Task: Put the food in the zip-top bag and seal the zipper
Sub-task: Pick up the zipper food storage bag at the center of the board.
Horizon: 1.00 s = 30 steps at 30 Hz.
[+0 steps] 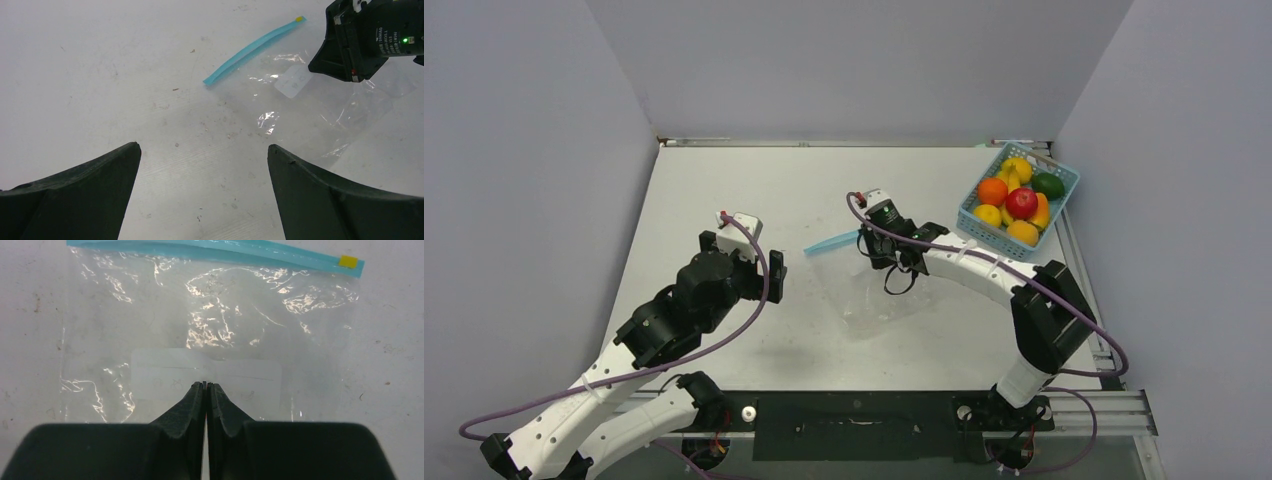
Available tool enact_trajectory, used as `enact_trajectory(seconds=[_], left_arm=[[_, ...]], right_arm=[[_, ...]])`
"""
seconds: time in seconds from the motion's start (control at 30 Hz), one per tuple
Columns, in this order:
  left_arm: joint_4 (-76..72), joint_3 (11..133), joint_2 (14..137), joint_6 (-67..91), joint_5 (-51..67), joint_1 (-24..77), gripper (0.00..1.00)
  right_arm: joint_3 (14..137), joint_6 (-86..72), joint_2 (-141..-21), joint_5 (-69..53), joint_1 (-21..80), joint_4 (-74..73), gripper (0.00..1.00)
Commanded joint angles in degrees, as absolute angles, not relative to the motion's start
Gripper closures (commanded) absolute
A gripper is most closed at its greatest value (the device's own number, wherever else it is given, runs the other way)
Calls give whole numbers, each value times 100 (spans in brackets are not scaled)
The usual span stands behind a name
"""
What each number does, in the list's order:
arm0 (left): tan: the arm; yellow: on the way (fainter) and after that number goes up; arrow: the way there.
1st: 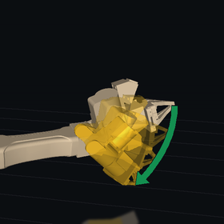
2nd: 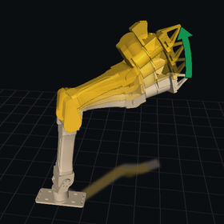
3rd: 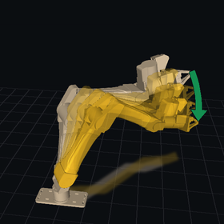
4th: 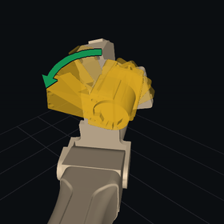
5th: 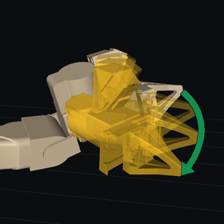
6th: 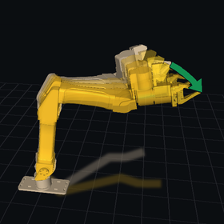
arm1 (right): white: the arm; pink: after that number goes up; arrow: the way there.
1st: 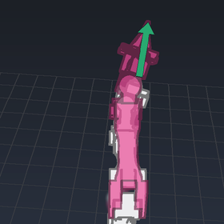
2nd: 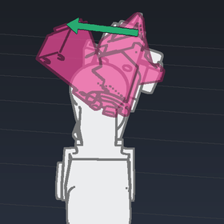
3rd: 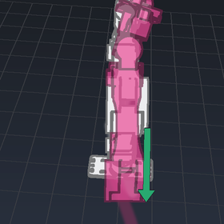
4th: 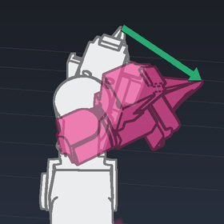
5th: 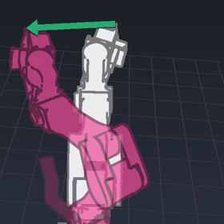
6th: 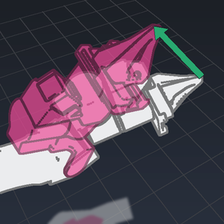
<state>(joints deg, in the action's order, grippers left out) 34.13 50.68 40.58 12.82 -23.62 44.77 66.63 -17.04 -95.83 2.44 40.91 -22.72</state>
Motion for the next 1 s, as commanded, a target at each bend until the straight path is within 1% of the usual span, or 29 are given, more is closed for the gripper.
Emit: enact_trajectory(seconds=[0.0,0.27,0.47,0.7,0.97], left_arm=[[3347,5223,4044,1222,-2396,4436,4],[3344,5228,4052,1222,-2399,4430,4],[3349,5229,4046,1226,-2417,4431,4],[3342,5228,4072,1230,-2380,4432,4],[3339,5228,4131,1239,-2294,4422,4]], right_arm=[[6595,-1614,-9115,246,4118,-2079,95],[6407,-1415,-8715,301,4266,-2081,95],[5972,-1094,-8283,307,4539,-2044,95],[5149,-774,-7411,244,5025,-1787,95],[4532,-424,-6547,-223,5153,-1487,95]])
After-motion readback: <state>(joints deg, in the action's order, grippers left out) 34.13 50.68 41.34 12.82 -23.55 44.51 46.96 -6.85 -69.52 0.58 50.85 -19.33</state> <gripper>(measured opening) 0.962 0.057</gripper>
